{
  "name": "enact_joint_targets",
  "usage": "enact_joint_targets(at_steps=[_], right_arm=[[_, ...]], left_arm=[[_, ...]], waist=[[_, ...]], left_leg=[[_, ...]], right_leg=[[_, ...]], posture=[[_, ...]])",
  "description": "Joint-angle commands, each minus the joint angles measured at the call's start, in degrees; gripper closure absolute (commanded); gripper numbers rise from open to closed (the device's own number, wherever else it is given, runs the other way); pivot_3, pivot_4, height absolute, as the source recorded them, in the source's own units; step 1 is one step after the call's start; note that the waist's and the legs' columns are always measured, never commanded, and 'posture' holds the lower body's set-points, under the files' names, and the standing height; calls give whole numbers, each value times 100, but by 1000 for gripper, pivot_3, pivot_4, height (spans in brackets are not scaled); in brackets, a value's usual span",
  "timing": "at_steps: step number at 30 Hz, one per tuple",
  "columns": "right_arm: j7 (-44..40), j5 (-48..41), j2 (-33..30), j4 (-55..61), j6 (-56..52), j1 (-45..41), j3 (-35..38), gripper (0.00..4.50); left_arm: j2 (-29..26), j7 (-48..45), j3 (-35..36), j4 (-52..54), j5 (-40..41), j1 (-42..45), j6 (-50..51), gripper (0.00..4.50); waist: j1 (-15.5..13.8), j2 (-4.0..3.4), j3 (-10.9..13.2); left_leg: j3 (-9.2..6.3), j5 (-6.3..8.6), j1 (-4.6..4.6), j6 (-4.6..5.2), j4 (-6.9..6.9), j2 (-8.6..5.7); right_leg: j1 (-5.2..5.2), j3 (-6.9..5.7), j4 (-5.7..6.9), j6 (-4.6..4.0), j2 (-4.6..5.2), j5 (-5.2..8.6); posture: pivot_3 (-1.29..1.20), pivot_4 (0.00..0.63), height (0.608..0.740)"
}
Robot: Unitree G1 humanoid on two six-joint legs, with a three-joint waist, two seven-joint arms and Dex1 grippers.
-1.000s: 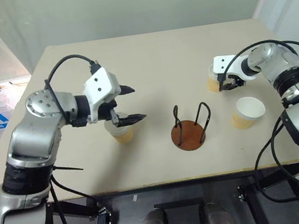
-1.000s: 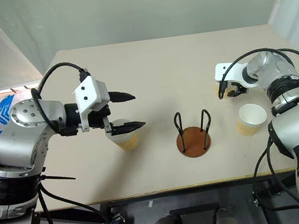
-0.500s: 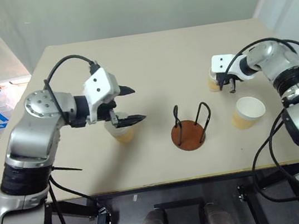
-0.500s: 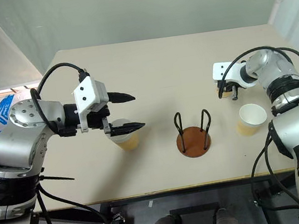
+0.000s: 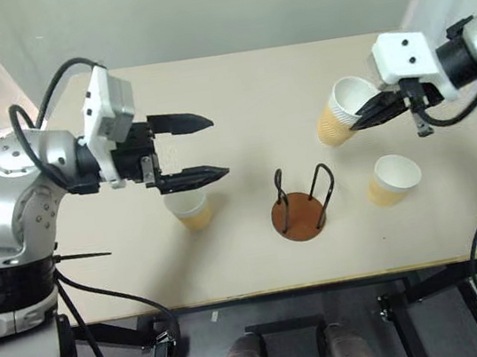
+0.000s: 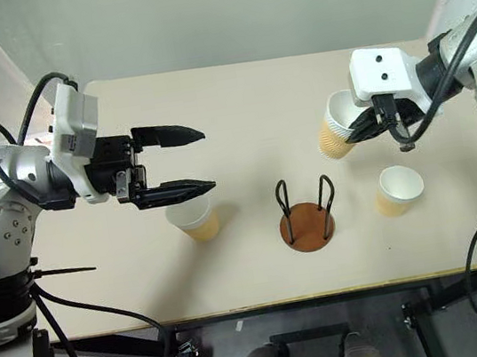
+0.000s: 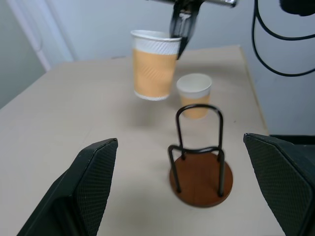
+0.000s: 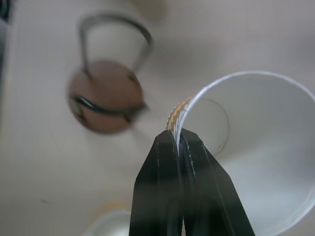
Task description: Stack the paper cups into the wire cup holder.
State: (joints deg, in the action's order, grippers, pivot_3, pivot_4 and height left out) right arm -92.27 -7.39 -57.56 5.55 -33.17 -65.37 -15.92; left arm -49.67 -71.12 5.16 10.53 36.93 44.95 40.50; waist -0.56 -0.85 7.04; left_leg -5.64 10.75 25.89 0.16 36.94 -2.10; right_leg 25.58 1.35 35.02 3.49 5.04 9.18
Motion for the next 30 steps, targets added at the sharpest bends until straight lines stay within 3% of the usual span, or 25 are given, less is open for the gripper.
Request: enact_joint_targets(at_steps=[1,8,24,27,30], right_arm=[[-23,-265,-42,433,-329,-275,31,4471],[14,-251,313,613,-333,-346,-279,4471],[147,106,446,759,123,231,-784,4471],[295,289,597,670,192,268,-867,3897],[529,402,758,585,177,295,-828,2930]], left_arm=[[-68,-123,-67,-48,-71,178,-216,0],[-48,-321,-476,-81,-407,152,-604,0],[-79,-317,-531,-125,-546,83,-734,0],[-96,-333,-550,-121,-587,61,-754,0],[-127,-339,-543,-130,-630,31,-734,0]], waist=[[9,0,0],[27,0,0],[22,2,-1],[23,1,-1],[24,2,-1]], left_leg=[[0,9,0,27,-2,-1],[-13,-25,-5,42,-13,-2],[-11,-47,3,-1,-36,0],[-12,-24,1,42,-37,1],[-14,-29,-1,44,-35,0]], right_leg=[[1,2,0,0,0,0],[1,4,7,-19,-5,-11],[13,-2,0,-5,-4,-2],[13,-2,3,-5,-5,-3],[12,-2,6,-6,-4,-5]], posture=[[0,150,740],[0,150,740],[0,150,740],[0,150,740],[0,150,740]])
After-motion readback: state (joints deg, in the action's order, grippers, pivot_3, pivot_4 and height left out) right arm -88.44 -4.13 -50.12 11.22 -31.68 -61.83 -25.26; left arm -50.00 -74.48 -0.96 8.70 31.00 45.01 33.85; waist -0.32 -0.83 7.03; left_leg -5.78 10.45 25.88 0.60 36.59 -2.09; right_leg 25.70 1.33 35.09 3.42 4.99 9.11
